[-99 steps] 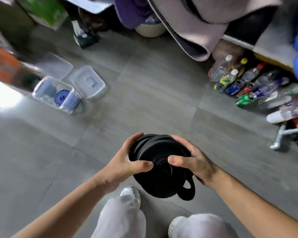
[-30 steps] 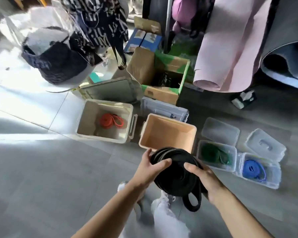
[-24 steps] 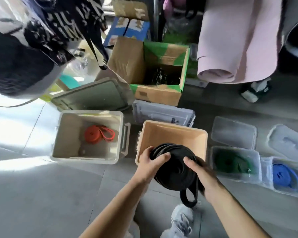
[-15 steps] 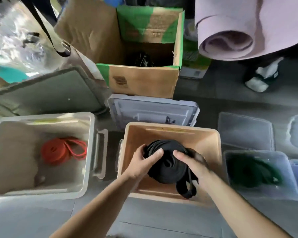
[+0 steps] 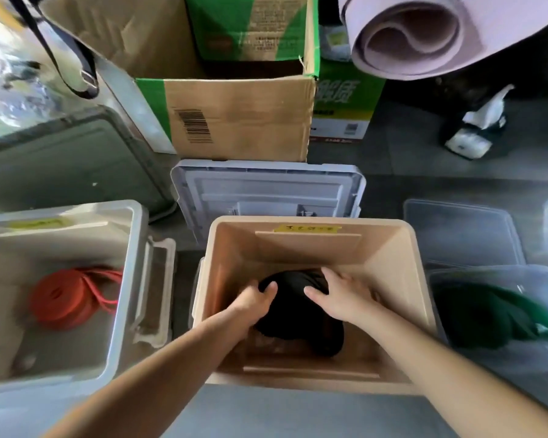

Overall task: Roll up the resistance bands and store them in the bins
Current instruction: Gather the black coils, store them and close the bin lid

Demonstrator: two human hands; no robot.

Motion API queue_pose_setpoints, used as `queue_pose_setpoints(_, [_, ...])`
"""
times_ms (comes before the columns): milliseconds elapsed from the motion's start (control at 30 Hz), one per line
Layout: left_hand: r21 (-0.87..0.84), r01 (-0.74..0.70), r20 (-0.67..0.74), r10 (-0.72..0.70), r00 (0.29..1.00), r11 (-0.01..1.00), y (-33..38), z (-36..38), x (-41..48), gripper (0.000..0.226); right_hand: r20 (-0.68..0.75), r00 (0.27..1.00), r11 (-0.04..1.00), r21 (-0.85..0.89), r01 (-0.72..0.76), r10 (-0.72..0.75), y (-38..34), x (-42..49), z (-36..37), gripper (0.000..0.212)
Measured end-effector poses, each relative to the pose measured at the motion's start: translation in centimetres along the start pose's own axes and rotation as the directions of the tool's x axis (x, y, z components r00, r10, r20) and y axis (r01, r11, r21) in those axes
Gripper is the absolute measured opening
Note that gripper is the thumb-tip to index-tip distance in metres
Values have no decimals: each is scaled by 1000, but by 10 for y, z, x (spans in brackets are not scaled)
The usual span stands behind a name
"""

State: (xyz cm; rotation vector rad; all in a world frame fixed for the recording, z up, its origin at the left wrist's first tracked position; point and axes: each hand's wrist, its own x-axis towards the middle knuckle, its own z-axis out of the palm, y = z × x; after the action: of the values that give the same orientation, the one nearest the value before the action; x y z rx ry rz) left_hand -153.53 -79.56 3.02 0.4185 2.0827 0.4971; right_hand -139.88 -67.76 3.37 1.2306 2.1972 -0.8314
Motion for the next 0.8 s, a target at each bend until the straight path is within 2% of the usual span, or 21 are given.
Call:
queue_pose_setpoints(100, [47, -67, 15, 67, 998, 997, 8, -17, -20, 49, -18, 993, 985, -136, 111, -114, -1, -12, -12, 72])
queue_pose_setpoints(167, [42, -136, 30, 135, 990, 990, 16, -33, -39, 40, -30, 961, 919, -303, 252, -273, -7, -21, -23, 63])
queue_pose_setpoints(233, [-135, -184, 31, 190, 981, 974, 24, -53, -62, 17, -67, 889, 841, -364, 400, -452, -24, -29, -36, 50])
queue_pose_setpoints(300, [-382, -174, -38, 173, 984, 908, 31, -79, -85, 12, -98, 803, 785, -306, 538, -588, -53, -38, -50, 43])
queue_pose_setpoints(367, [-433, -193, -148, 142, 979, 880, 30, -110, -97, 12, -118, 714, 715, -261, 649, -690, -87, -44, -64, 37])
queue_pose_setpoints(433, [-453, -177, -226, 79, 971, 874, 26, -142, -107, 16, -163, 664, 683, -218, 697, -729, -121, -52, -77, 31])
queue_pose_setpoints(500, [-497, -183, -310, 24, 950, 848, 18, -176, -115, 17, -210, 664, 692, -111, 713, -718, -153, -60, -88, 26])
queue_pose_setpoints(567, [-529, -226, -408, -12, 913, 818, 9, -206, -124, 14, -198, 669, 687, -35, 726, -716, -182, -62, -93, 27])
queue_pose_setpoints(667, [-533, -278, -502, -35, 864, 799, -13, -251, -124, 17, -184, 643, 658, -29, 753, -744, -230, -51, -92, 30])
queue_pose_setpoints(733, [-514, -282, -541, -52, 839, 810, -37, -281, -113, 13, -217, 627, 647, -33, 762, -748, -265, -37, -87, 33])
queue_pose_setpoints(800, [-440, -258, -577, -51, 815, 860, -65, -313, -93, 11, -256, 647, 667, 10, 745, -719, -301, -19, -83, 38])
